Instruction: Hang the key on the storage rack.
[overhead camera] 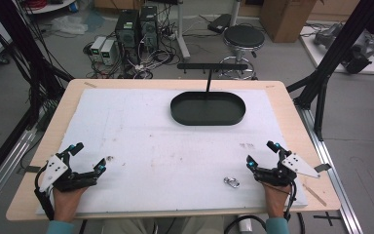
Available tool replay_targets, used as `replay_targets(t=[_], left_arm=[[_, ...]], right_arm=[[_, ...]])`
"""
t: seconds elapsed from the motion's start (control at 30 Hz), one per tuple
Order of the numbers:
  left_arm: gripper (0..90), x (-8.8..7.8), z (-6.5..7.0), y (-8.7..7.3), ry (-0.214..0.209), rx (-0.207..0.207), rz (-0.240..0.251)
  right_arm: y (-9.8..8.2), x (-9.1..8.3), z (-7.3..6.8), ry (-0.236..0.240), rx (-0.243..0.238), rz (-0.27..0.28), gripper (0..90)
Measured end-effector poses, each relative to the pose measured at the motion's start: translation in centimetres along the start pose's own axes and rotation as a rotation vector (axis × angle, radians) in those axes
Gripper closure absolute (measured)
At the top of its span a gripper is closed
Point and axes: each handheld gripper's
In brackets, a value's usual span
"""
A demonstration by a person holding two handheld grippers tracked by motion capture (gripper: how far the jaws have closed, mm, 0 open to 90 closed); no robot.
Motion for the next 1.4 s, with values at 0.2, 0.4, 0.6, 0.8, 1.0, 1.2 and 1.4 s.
replay_targets(t=[0.2, 0.4, 0.6, 0.8, 1.0, 1.2, 1.4], left_arm=[[4.0, 0.1, 0.1, 0.0, 0.0, 0.007, -0.006], [4.0, 0.1, 0.1, 0.0, 0.001, 0.012, -0.003], [4.0, 0.1, 0.1, 0.0, -0.001, 0.007, -0.004], [4.0, 0.2, 0.2, 0.1, -0.001, 0.019, -0.013], [4.0, 0.2, 0.2, 0.1, -0.001, 0.02, -0.013], [4.0, 0.2, 0.2, 0.1, -0.002, 0.02, -0.014], [4.0, 0.3, 0.3, 0.1, -0.005, 0.031, -0.022]], right_arm=[[0.0, 0.0, 0.1, -0.001, -0.009, 0.005, 2.9], [0.0, 0.0, 0.2, 0.001, 0.011, -0.001, 2.9], [0.1, 0.0, 0.4, 0.007, 0.025, -0.002, 2.9], [0.2, -0.1, 0.6, 0.023, 0.044, -0.011, 2.9], [1.4, -0.7, 1.0, 0.072, 0.032, 0.004, 2.8], [3.6, -1.2, 1.5, 0.145, -0.009, -0.024, 2.9], [5.8, -1.3, 1.8, 0.218, -0.072, -0.084, 2.9]])
Point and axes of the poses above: each handheld gripper's, and its own axes: x roughly forward along the jaws, y roughly out of its top, z roughly to its right, and after that the axes turned 4 degrees about -z, right-handed
